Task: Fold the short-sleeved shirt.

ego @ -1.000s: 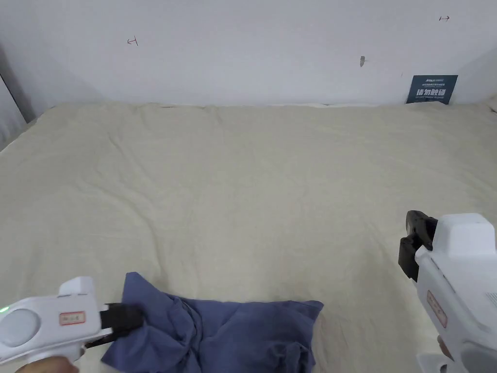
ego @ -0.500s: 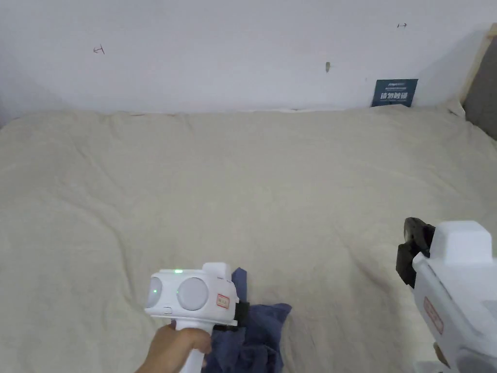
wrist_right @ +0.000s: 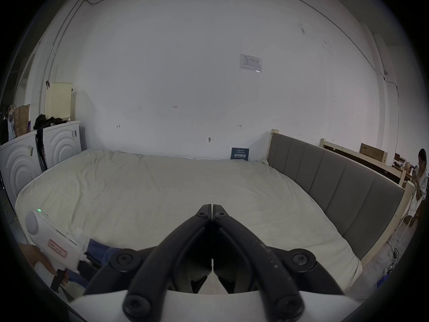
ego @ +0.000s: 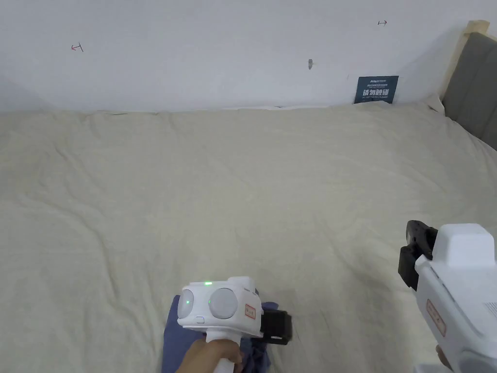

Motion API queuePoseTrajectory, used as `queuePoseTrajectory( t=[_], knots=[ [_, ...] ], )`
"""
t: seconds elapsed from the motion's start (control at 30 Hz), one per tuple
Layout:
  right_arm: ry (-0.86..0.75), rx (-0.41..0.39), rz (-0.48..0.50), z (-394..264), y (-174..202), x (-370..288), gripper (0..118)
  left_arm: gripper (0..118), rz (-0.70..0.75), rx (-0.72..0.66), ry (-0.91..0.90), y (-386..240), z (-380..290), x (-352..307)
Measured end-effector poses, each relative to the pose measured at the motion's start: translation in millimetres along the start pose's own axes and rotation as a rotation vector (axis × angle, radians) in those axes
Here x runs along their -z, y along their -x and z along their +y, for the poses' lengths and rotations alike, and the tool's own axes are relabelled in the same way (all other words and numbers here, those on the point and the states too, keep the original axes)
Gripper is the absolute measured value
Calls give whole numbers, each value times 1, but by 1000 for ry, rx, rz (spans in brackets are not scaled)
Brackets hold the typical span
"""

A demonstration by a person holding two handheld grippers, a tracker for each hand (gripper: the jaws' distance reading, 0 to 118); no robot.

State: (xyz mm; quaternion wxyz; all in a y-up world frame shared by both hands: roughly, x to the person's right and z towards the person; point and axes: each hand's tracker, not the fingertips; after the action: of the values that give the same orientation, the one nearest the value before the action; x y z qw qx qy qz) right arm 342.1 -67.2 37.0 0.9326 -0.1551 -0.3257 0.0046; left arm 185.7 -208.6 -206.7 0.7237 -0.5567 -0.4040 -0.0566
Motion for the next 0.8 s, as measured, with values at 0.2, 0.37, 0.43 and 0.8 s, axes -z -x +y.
queuePoseTrajectory(
  t=[0.2, 0.37, 0.43, 0.8],
  knots=[
    [-22, 2, 14, 7, 5, -3, 1, 113, -3, 50, -285, 1, -6, -62],
    [-40, 0, 27, 12, 10, -6, 1, 21, 96, 125, -462, 14, -20, -85],
    [-42, -3, 31, 13, 11, -7, 1, 0, 155, 160, -488, 19, -28, -81],
    [-27, -19, 35, 10, 9, -8, 1, 0, 164, 168, -399, 37, -59, -22]
  ],
)
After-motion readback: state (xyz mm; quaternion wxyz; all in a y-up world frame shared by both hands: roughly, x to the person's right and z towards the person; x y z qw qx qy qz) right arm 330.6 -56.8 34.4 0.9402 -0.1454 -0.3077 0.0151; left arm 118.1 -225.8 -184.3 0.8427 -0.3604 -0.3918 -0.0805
